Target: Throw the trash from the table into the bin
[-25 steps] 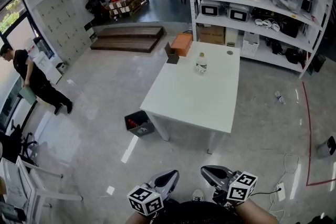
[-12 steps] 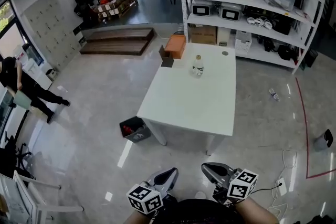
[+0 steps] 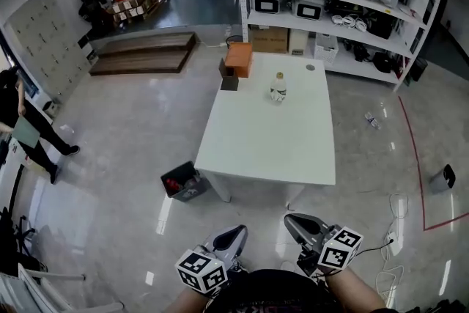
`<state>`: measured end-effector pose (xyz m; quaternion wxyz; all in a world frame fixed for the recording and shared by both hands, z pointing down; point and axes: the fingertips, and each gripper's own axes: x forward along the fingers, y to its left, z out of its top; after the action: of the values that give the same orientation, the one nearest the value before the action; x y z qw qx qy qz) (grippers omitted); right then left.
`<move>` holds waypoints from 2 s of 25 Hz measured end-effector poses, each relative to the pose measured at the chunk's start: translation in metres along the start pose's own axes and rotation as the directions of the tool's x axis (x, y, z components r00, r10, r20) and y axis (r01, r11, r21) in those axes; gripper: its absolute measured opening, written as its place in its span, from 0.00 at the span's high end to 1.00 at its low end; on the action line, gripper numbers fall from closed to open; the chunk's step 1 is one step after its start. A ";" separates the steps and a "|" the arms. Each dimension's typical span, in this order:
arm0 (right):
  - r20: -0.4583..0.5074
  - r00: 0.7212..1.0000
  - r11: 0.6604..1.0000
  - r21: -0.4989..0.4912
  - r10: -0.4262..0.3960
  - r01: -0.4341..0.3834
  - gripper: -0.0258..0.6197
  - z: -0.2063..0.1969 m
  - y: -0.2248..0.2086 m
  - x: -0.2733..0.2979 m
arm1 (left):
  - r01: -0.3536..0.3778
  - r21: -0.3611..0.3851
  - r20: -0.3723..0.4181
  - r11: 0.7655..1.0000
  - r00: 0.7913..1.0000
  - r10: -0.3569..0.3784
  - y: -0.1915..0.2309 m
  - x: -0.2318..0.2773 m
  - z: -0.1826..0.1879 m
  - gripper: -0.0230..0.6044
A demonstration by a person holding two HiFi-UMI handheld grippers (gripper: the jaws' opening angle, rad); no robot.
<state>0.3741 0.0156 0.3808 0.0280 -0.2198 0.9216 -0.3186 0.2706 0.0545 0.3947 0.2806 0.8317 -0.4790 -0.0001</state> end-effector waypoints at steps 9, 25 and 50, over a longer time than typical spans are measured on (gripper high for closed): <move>0.113 0.981 0.985 -0.055 -0.159 0.166 0.96 0.033 -0.018 0.059 | 0.041 -0.008 -0.018 0.999 0.999 -0.041 0.065 -0.044 0.018 0.95; 0.083 0.957 0.921 -0.259 -0.279 0.291 0.77 0.131 -0.141 0.135 | -0.096 -0.062 0.053 0.993 0.994 0.099 0.131 -0.046 0.049 0.95; -0.065 0.885 0.843 -0.343 -0.460 0.413 0.62 0.262 -0.441 0.286 | -0.377 -0.217 0.062 0.900 0.915 0.399 0.181 0.064 0.071 0.95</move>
<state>0.3372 -0.5652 0.4621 -0.1484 -0.4019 0.8859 -0.1780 0.1413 -0.0990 0.4366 0.3317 0.6858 -0.6468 -0.0362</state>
